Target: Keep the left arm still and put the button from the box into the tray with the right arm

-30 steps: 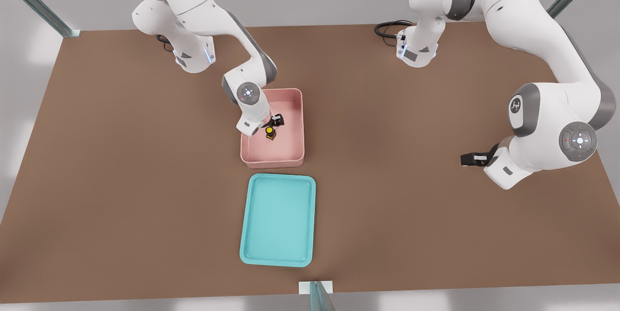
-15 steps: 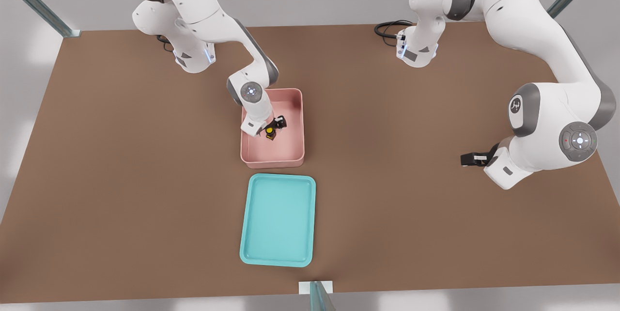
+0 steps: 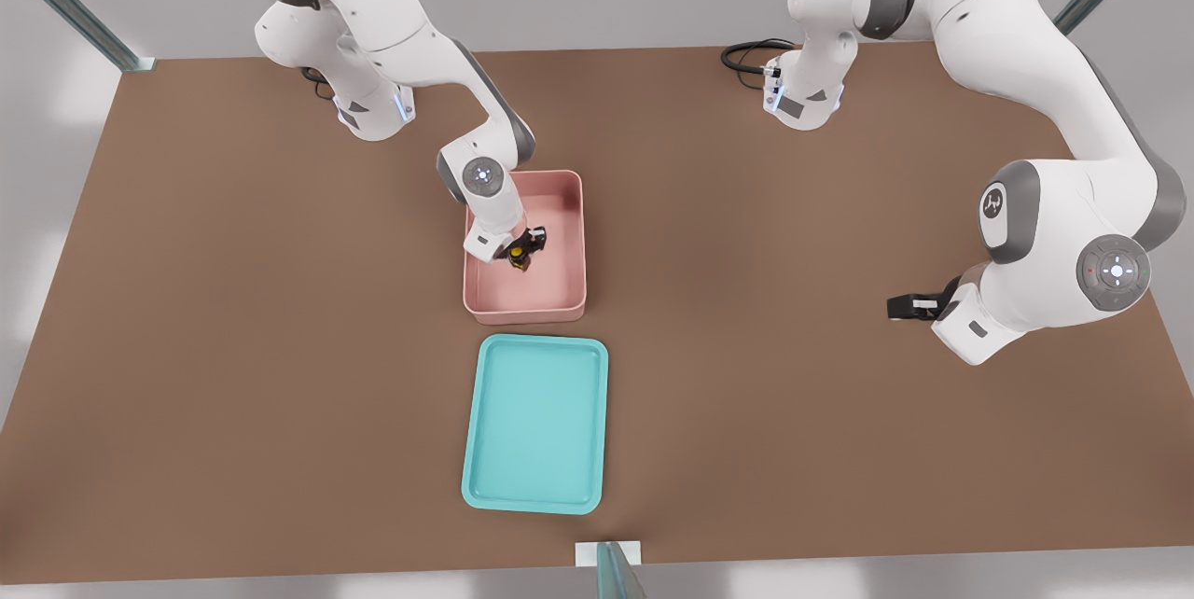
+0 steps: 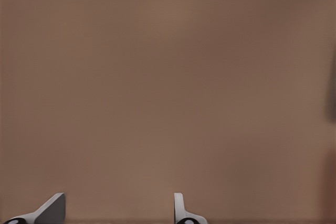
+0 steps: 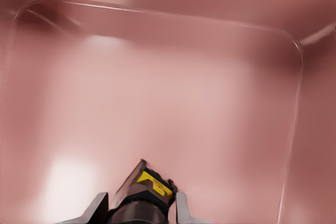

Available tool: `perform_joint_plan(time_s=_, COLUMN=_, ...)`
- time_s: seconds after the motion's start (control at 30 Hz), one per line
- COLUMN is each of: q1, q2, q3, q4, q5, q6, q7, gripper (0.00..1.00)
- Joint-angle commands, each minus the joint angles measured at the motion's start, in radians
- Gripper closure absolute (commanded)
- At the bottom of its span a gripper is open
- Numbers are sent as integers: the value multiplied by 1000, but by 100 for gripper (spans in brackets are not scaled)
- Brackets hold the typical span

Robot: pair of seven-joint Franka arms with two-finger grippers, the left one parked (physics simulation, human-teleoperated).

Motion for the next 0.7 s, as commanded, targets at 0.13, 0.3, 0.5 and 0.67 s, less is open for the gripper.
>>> perform_joint_plan(time_s=0.13, q1=-1, q2=-28, q3=22, q4=16, q5=53, q6=-10, q7=46, gripper=49)
perform_joint_plan(time_s=0.3, q1=-25, q2=-58, q3=10, q4=157, q5=75, q6=-194, q7=38, gripper=49)
perform_joint_plan(time_s=0.5, q1=-185, q2=15, q3=-1, q4=424, q5=73, q6=-343, q7=-140, gripper=49)
perform_joint_plan(time_s=0.67, q1=-211, q2=290, q3=4, q4=774, q5=135, q6=-341, q7=-169, gripper=49)
